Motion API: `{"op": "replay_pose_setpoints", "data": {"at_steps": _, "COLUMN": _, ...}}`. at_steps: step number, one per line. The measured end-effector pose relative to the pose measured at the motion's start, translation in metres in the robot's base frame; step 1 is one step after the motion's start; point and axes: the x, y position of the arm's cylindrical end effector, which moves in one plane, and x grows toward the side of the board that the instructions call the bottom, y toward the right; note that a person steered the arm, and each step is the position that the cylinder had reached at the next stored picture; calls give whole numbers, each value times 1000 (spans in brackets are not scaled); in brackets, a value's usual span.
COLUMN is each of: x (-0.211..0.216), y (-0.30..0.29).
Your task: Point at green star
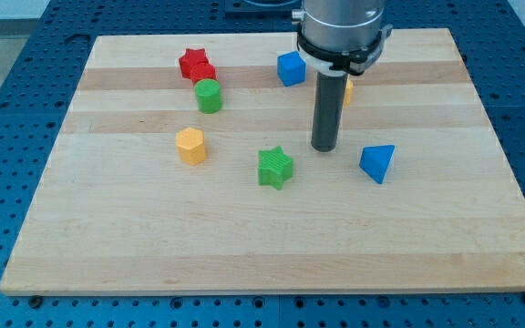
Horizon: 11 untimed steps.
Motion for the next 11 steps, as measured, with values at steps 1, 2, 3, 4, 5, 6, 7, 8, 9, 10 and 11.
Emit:
{"op": "replay_pose_setpoints", "data": {"at_steps": 1, "x": 5, "y": 4}}
{"op": "replay_pose_setpoints", "data": {"at_steps": 2, "x": 12, "y": 4}}
{"op": "replay_pose_setpoints", "data": {"at_steps": 3, "x": 14, "y": 4}}
{"op": "replay_pose_setpoints", "data": {"at_steps": 4, "x": 18, "y": 6}}
{"op": "replay_pose_setpoints", "data": {"at_steps": 5, "x": 27, "y": 9}}
{"op": "replay_pose_setpoints", "data": {"at_steps": 6, "x": 39, "y": 9}}
{"op": "replay_pose_setpoints", "data": {"at_steps": 7, "x": 59, "y": 10}}
{"op": "replay_pose_setpoints", "data": {"at_steps": 8, "x": 72, "y": 7}}
{"op": "replay_pose_setpoints", "data": {"at_steps": 9, "x": 83, "y": -2}}
{"op": "replay_pose_setpoints", "data": {"at_steps": 10, "x": 83, "y": -2}}
{"op": "replay_pose_setpoints", "data": {"at_steps": 11, "x": 83, "y": -9}}
